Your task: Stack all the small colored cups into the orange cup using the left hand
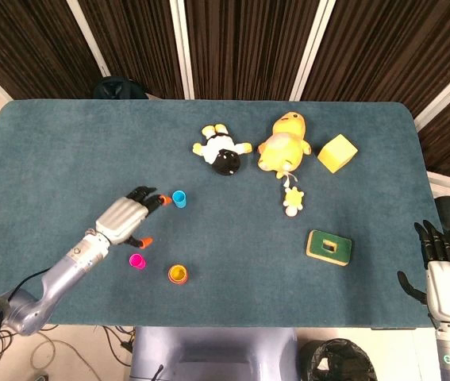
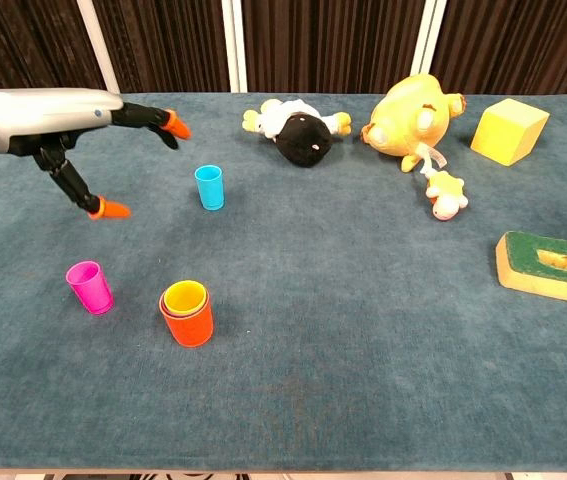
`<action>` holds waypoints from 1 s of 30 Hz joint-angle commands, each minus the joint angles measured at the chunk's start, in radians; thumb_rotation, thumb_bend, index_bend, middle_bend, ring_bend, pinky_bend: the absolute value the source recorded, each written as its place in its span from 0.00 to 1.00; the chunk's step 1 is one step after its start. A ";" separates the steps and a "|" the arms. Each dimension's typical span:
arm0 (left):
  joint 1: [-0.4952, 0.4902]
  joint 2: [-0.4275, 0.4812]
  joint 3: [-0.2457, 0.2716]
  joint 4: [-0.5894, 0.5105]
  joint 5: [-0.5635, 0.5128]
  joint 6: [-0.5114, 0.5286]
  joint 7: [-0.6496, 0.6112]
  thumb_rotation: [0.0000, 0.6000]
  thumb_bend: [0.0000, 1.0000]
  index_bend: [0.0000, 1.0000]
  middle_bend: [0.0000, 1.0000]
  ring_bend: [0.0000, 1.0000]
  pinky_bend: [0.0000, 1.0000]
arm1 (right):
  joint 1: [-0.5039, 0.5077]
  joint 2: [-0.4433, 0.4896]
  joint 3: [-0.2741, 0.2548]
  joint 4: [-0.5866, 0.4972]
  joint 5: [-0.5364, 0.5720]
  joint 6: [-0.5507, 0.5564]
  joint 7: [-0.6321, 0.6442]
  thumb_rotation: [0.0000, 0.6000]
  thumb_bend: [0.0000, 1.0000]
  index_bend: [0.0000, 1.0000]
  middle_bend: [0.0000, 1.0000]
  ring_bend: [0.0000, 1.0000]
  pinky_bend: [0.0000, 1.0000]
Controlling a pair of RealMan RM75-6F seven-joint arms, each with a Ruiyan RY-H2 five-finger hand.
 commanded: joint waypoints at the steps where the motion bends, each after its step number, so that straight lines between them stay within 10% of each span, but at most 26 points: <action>1: -0.018 -0.085 -0.064 0.142 -0.107 -0.043 -0.055 1.00 0.20 0.17 0.15 0.02 0.09 | 0.002 -0.003 -0.001 0.002 0.002 -0.004 -0.004 1.00 0.33 0.05 0.07 0.14 0.07; 30: -0.141 -0.316 -0.143 0.439 -0.266 -0.180 -0.027 1.00 0.20 0.31 0.18 0.03 0.09 | 0.000 0.000 0.004 0.010 0.009 -0.002 0.013 1.00 0.33 0.05 0.07 0.14 0.07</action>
